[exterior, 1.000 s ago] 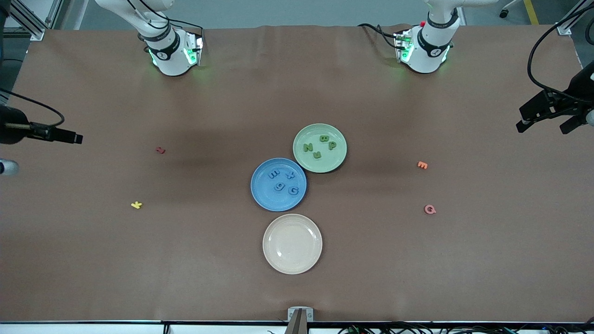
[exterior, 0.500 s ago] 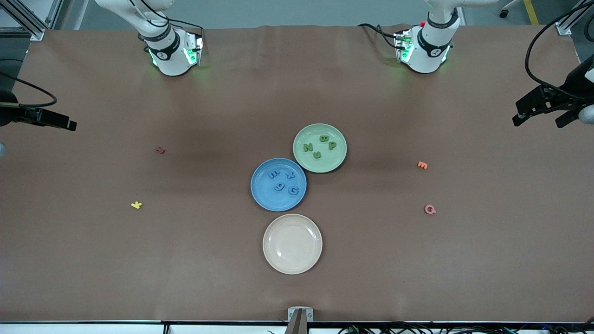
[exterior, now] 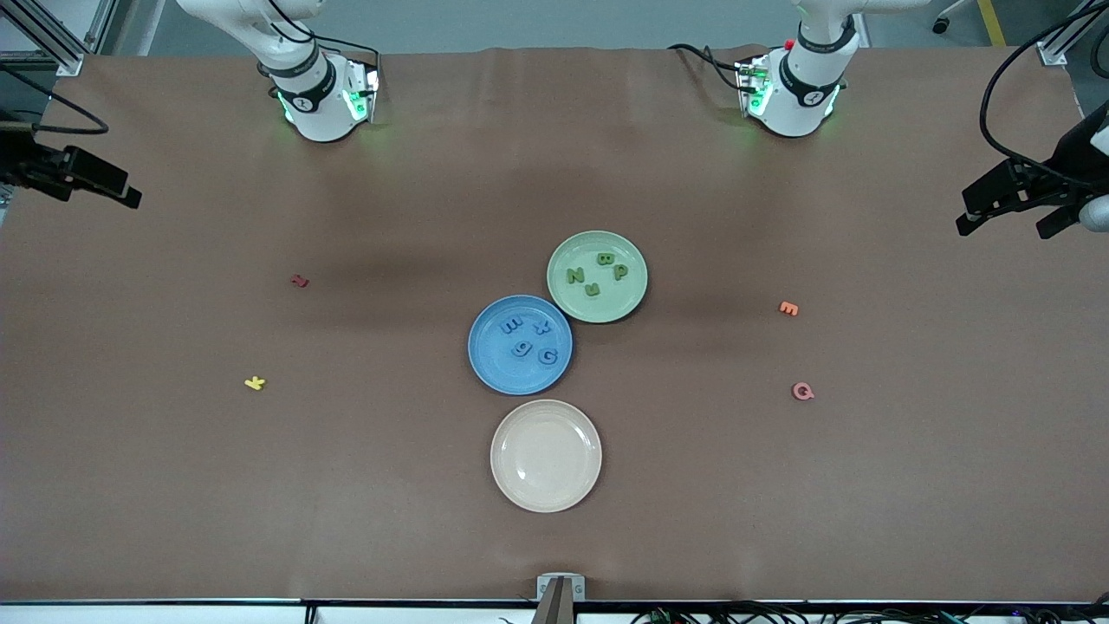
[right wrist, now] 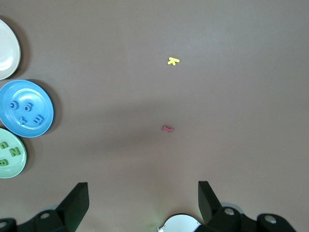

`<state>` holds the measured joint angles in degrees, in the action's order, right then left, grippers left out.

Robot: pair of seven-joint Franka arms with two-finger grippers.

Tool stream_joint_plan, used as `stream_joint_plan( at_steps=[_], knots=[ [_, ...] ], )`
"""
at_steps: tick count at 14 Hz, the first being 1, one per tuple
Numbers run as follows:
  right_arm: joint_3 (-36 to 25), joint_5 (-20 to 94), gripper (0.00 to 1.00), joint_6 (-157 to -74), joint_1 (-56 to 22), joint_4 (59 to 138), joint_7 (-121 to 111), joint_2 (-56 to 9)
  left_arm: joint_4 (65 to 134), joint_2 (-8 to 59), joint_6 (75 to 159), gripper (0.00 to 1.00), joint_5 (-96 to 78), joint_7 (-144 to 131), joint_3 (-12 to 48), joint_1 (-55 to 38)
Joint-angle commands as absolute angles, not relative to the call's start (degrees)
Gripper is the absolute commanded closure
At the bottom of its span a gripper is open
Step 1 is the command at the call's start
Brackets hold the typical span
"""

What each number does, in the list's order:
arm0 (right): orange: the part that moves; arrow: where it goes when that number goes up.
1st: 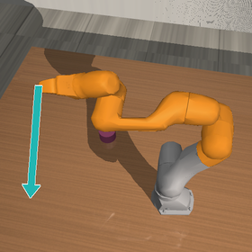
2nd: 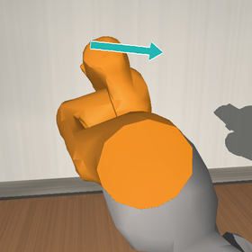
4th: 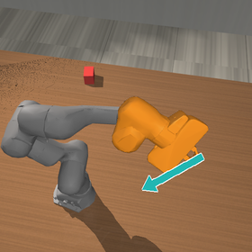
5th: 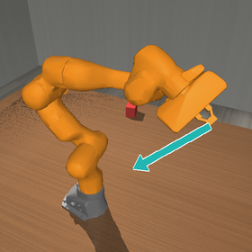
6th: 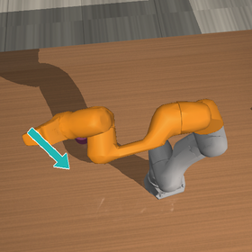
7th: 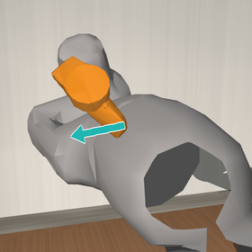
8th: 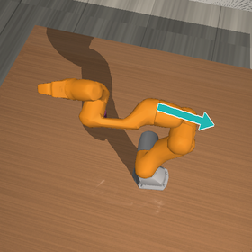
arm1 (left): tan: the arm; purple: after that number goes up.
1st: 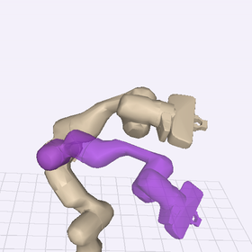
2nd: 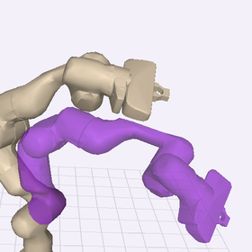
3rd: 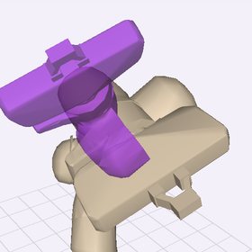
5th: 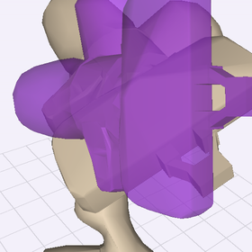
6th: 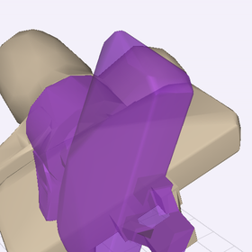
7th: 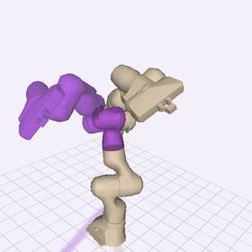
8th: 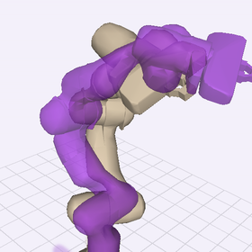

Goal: Sort letters by color into matching plates

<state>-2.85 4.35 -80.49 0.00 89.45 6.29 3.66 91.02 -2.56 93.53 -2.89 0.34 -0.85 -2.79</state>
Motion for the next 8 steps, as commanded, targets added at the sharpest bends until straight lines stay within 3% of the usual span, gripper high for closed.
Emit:
stream_joint_plan(
  at_steps=[1, 8],
  knots=[
    [-2.73, 3.52, 0.00, -81.12, -1.05, 90.35, 6.68, 4.84, 90.79, -2.90, 92.64, 0.00, -1.85, 0.79, -0.79, -2.81],
    [-2.72, 3.60, 0.00, -79.72, -0.27, 90.35, 6.77, 5.01, 90.79, -2.81, 92.64, 0.00, -1.85, 0.18, -0.79, -2.81]
  ],
)
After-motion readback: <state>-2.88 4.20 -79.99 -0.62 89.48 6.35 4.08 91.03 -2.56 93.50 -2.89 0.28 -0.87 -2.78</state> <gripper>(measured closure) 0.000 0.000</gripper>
